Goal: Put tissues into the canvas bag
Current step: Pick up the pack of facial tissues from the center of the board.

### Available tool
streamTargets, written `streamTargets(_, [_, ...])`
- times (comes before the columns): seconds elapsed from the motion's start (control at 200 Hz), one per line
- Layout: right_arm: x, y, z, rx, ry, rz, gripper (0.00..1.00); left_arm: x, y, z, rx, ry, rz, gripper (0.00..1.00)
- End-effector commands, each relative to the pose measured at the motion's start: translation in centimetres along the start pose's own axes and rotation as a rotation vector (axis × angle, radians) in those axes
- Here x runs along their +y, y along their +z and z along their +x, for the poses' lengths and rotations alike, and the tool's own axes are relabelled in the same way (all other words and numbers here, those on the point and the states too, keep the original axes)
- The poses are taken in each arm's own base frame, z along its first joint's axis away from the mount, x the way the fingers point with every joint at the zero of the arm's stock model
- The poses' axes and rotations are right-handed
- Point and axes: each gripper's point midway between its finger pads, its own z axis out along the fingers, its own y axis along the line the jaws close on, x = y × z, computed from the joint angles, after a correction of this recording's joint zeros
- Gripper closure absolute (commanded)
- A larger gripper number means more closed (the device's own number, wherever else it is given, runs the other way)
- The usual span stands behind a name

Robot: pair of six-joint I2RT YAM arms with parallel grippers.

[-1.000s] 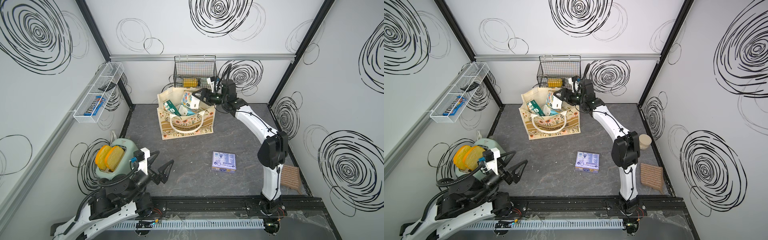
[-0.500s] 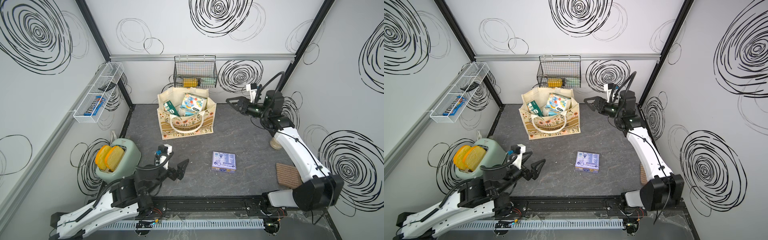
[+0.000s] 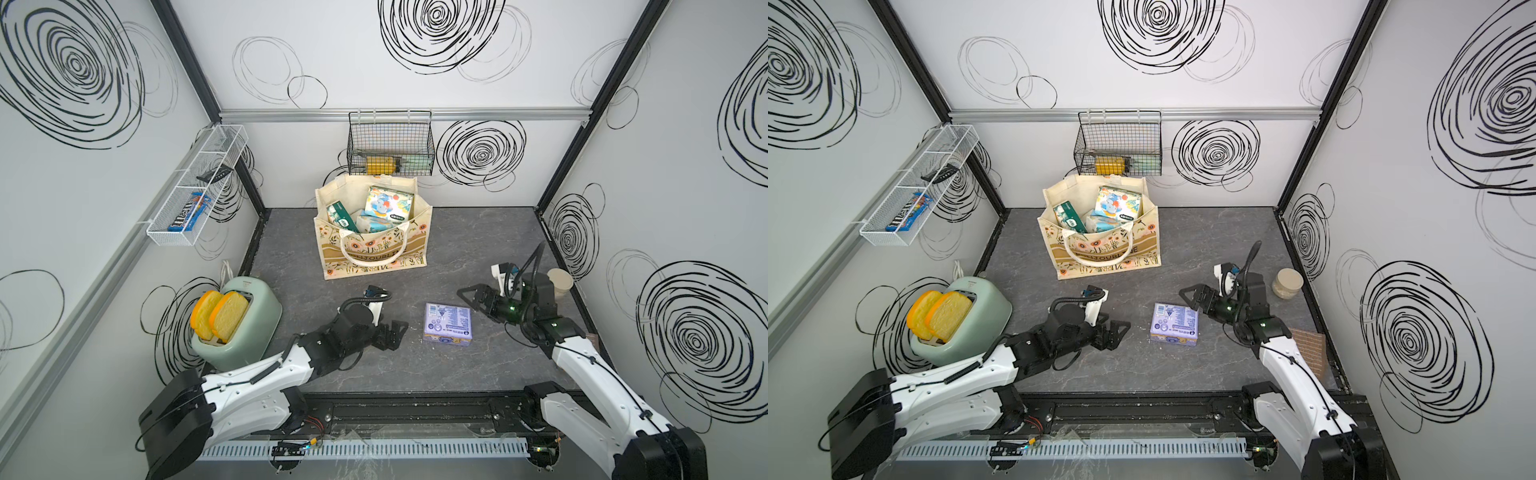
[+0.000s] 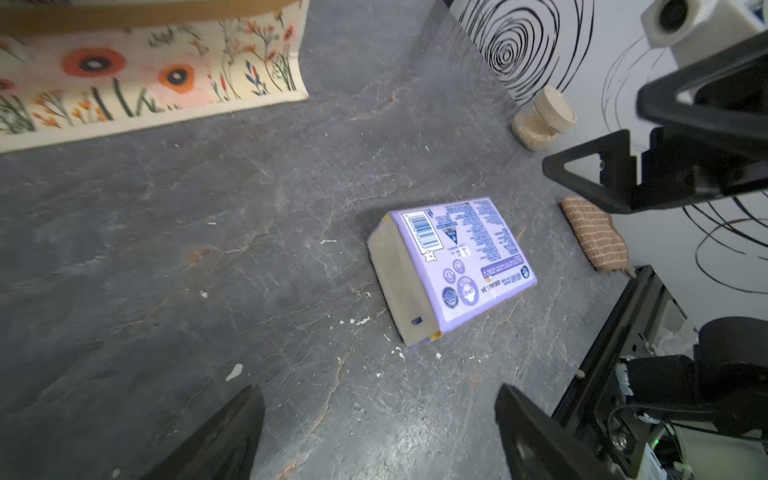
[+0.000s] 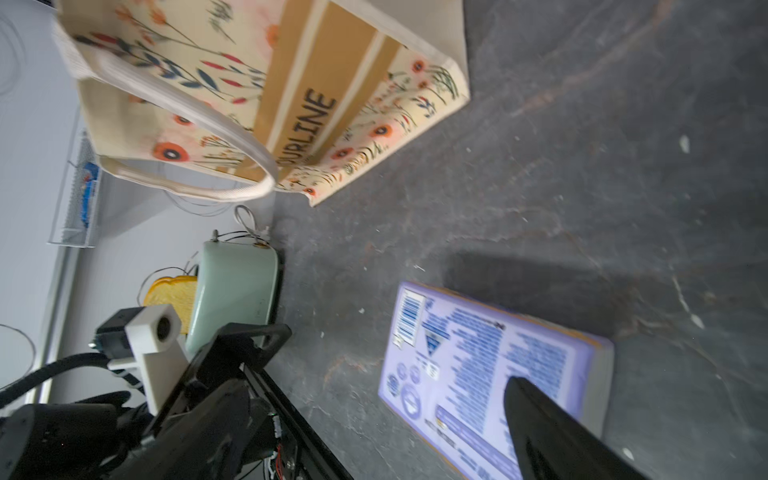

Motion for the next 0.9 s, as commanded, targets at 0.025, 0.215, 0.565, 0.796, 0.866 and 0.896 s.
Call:
streamTargets(0.025, [-2.3,0.2,1.8,-0.003,0.007,0.025,0.0,-2.9,1.8,-1.5,-0.04,-0.01,0.145,0.08])
streamTargets(0.215, [-4.0,0.2,3.7,0.001,0.026,0.031,0.0,-3.9,5.5,-0.4,0.052,-0.007,0.177,0.09])
streamTargets(0.565, [-4.0,-0.5,4.2,-0.007,0.01,0.014,0.0,-4.8,9.8,-0.5,0.128,-0.038,0.204,0.45])
streamTargets(0.796, [-3.8,-0.8,4.0,-0.008,0.008,0.008,0.0,-3.6,12.0,0.3,0.189,-0.052,0.172,0.73])
streamTargets(0.866, [-3.8,-0.8,4.0,-0.009,0.006,0.007,0.0,-3.3,12.2,0.6,0.203,-0.062,0.17,0.84])
streamTargets(0.896, [-3.9,-0.8,4.0,-0.009,0.006,0.006,0.0,-3.2,12.3,0.8,0.209,-0.066,0.166,0.85])
